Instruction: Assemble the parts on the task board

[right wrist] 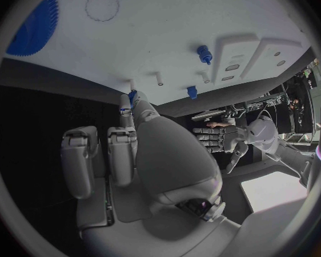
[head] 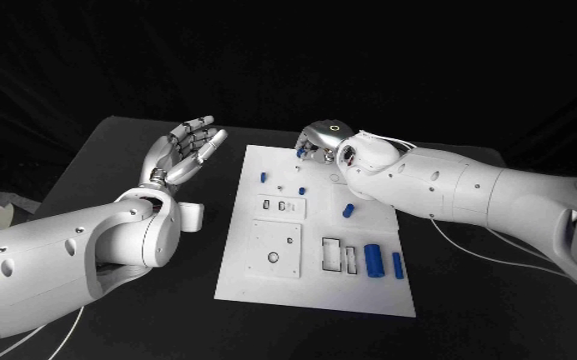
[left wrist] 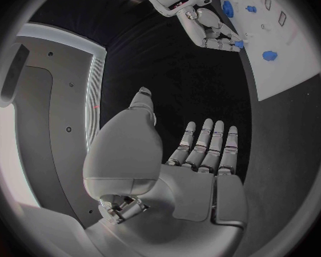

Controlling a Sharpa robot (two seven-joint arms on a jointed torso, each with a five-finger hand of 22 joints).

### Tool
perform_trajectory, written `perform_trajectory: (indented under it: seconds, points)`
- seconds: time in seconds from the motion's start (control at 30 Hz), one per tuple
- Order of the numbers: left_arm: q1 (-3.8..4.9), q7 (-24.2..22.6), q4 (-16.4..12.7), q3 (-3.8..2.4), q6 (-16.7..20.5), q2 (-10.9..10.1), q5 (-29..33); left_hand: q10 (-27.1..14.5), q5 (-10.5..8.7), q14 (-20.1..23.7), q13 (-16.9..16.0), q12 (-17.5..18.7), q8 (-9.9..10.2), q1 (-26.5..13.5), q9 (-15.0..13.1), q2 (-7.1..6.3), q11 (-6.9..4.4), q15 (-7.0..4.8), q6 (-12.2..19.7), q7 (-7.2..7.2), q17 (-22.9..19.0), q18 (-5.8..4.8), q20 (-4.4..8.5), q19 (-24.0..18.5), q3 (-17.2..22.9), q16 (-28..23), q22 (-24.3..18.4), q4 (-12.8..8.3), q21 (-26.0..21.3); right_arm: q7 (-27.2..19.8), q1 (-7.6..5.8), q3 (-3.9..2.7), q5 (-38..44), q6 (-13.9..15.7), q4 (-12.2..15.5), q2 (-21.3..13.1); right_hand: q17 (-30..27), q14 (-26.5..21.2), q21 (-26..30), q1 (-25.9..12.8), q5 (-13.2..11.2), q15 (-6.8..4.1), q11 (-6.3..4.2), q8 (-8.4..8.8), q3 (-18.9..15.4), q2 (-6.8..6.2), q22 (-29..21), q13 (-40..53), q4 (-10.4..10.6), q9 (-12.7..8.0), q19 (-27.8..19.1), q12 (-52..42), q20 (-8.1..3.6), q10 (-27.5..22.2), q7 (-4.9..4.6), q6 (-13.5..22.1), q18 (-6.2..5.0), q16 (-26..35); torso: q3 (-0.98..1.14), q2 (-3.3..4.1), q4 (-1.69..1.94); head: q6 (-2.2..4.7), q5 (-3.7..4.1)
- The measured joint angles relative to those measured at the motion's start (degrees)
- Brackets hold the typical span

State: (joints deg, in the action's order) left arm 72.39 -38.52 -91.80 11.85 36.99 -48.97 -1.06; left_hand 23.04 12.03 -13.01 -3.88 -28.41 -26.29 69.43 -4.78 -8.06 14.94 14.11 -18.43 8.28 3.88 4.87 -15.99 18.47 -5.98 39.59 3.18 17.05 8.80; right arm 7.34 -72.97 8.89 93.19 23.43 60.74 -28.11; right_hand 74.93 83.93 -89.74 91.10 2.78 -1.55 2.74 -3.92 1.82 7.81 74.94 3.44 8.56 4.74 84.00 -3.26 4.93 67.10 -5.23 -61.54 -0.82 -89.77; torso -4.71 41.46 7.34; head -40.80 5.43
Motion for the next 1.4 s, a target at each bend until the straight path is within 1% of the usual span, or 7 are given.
perform_trajectory:
  seconds: [0.13, 0.3, 0.7, 1.0, 1.37, 1.4]
  points:
    - [0.0, 0.0, 0.1, 0.0, 0.0, 0.0, 0.0, 0.0, 0.0, 0.0, 0.0, 0.0, 0.0, 0.0, 0.0, 0.0, 0.0, 0.0, 0.0, 0.0, 0.0, 0.0, 0.0, 0.0, 0.0, 0.0, 0.0, 0.0, 0.0, 0.0, 0.21, 0.22, -0.1, 0.3, 0.7, -1.0, 0.0, 0.0, 0.0, 0.0, 0.0, 0.0, 0.0, -0.01, 0.1, -0.03, 0.0, 0.0, 0.1, 0.0, 0.0, 0.0, 0.0, 0.0, 0.07, -0.1, 0.0, 0.0, -0.03, 0.0, 0.0, 0.03, 0.03]
    - [0.0, 0.0, 0.1, 0.01, 0.0, 0.0, 0.0, 0.0, 0.0, 0.0, 0.0, 0.0, 0.0, 0.0, 0.0, 0.0, 0.0, 0.0, 0.0, 0.0, 0.0, 0.0, 0.0, 0.0, 0.0, 0.0, 0.0, 0.0, 0.0, 0.0, 0.19, 0.2, -0.2, 0.4, 1.2, -1.4, 0.0, 0.0, 0.0, 0.1, -0.1, 0.0, 0.0, -0.01, 0.1, -0.1, 0.0, 0.0, 0.1, 0.0, 0.0, 0.0, 0.0, 0.0, 0.11, -0.1, 0.0, 0.0, -0.07, 0.0, 0.01, 0.03, 0.12]
    - [0.0, 0.0, 0.2, 0.01, 0.0, 0.0, 0.0, 0.0, 0.0, 0.0, 0.0, 0.0, 0.0, 0.0, 0.0, 0.0, 0.0, 0.0, 0.0, 0.0, 0.0, 0.0, 0.0, 0.0, 0.0, 0.0, 0.0, 0.0, 0.0, 0.1, 0.07, 0.15, -0.7, -0.1, 1.5, -1.6, 0.0, 0.0, 0.0, -0.1, -0.2, 0.0, 0.0, -0.01, 0.2, -0.33, 0.0, 0.0, 0.2, 0.0, 0.0, 0.0, 0.0, 0.0, 0.04, -0.2, 0.0, 0.0, -0.05, 0.03, 0.09, 0.04, 0.23]
    - [0.0, 0.1, 0.2, 0.01, 0.0, 0.0, 0.0, 0.0, 0.0, 0.0, 0.0, 0.0, 0.0, 0.0, 0.0, 0.0, 0.0, 0.0, 0.0, 0.0, 0.0, 0.0, 0.0, 0.0, 0.0, 0.0, 0.0, 0.0, 0.0, 0.2, 0.07, 0.15, -0.8, -0.5, 0.9, -0.9, 0.0, 0.0, 0.0, -0.1, 0.0, 0.0, 0.0, 0.02, 0.5, -0.28, 0.0, 0.0, 0.5, 0.0, 0.0, 0.0, 0.0, 0.0, 0.0, -0.2, 0.0, 0.0, -0.1, 0.04, 0.09, 0.01, 0.35]
    - [0.0, 0.1, 0.2, 0.01, 0.0, 0.1, 0.0, 0.0, 0.0, 0.0, 0.0, 0.0, 0.0, 0.0, 0.0, 0.0, 0.0, 0.0, 0.0, 0.0, 0.0, 0.0, 0.0, 0.0, 0.0, 0.0, 0.0, 0.0, 0.0, 0.2, 0.15, 0.2, -0.9, -1.2, -0.3, -0.1, 0.0, 0.0, 0.0, -0.2, 0.0, 0.0, 0.01, 0.37, 0.5, -0.11, 0.0, -0.1, 0.5, 0.0, 0.0, 0.0, 0.0, 0.0, -0.09, -0.1, 0.0, 0.0, -0.1, 0.04, 0.13, 0.09, 0.37]
    - [0.0, 0.1, 0.2, 0.01, 0.0, 0.1, 0.0, 0.0, 0.0, 0.0, 0.0, 0.0, 0.0, 0.0, 0.0, 0.0, 0.0, 0.0, 0.0, 0.0, 0.0, 0.0, 0.0, 0.0, 0.0, 0.0, 0.0, 0.0, 0.0, 0.2, 0.15, 0.2, -0.9, -1.3, -0.3, -0.1, 0.0, 0.0, 0.0, -0.2, 0.0, 0.0, 0.16, 0.4, 0.5, -0.11, 0.0, -0.1, 0.5, 0.0, 0.0, 0.0, 0.0, -0.2, -0.1, -0.1, 0.0, 0.0, -0.1, 0.04, 0.13, 0.09, 0.37]
